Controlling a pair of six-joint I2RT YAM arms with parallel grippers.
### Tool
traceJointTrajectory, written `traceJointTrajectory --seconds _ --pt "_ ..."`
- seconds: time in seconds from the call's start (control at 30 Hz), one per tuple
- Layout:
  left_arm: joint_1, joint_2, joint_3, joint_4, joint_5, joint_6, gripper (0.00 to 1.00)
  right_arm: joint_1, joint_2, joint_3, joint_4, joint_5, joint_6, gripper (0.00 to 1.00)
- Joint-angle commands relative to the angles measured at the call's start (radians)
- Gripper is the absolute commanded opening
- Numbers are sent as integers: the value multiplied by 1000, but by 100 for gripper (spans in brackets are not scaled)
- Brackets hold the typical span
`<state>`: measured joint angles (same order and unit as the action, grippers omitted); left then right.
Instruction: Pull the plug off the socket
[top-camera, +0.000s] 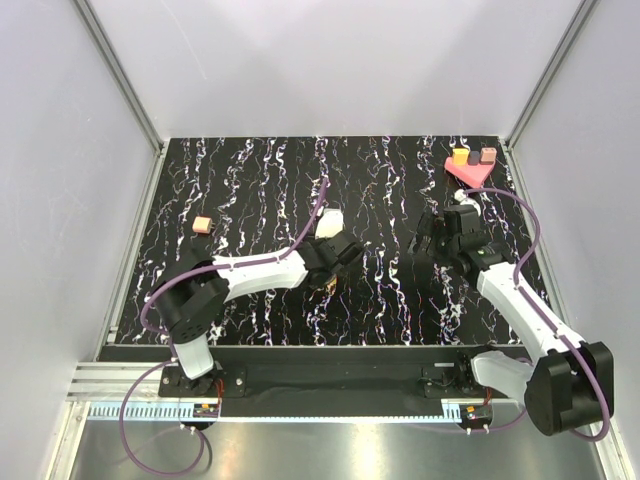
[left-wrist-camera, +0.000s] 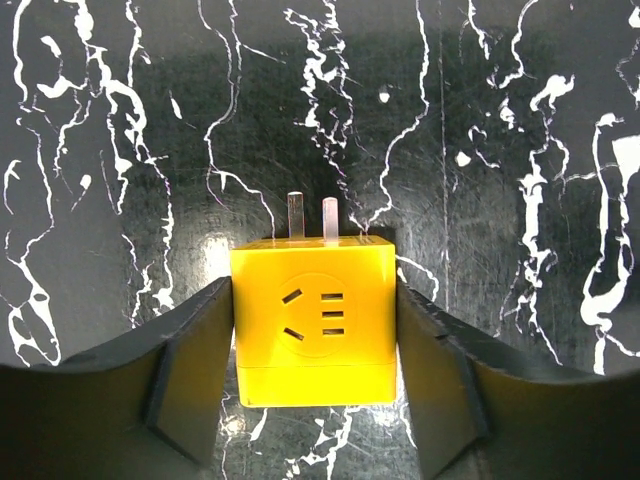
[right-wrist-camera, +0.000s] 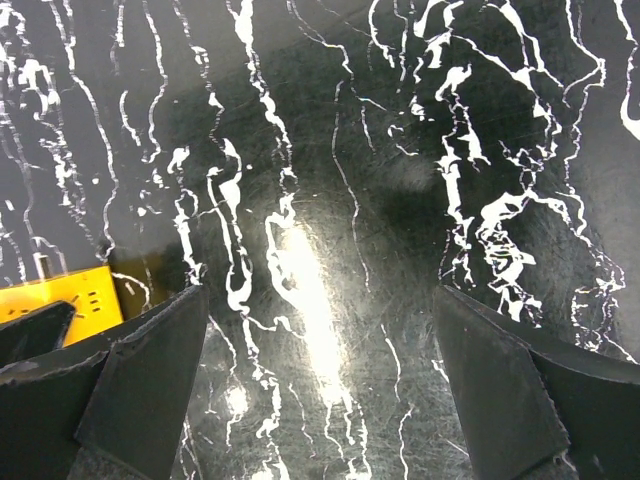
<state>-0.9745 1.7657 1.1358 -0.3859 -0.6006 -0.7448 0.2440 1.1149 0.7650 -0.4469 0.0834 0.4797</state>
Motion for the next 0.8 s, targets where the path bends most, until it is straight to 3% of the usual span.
traceJointTrajectory --seconds 0.0,0.07,0.1,0.17,0.43,0.7,0.77 --pt "2 -48 -1 7 33 12 49 0 -43 13 20 -31 2 100" --pt "11 -67 16 -30 25 27 33 -2 -56 11 19 -37 2 100" --pt "32 -75 18 -50 27 28 12 0 -59 10 19 -43 2 100" --pt "56 -115 -4 -76 38 45 0 -2 -63 7 20 -51 2 100" --pt "226 -345 -177 -91 10 139 0 -2 -67 5 8 -70 0 100" --pt "427 -430 -291 83 51 384 0 -3 -55 109 -32 -33 -15 100" --pt "456 -433 -338 181 116 447 0 -6 -15 137 -30 -48 -15 100"
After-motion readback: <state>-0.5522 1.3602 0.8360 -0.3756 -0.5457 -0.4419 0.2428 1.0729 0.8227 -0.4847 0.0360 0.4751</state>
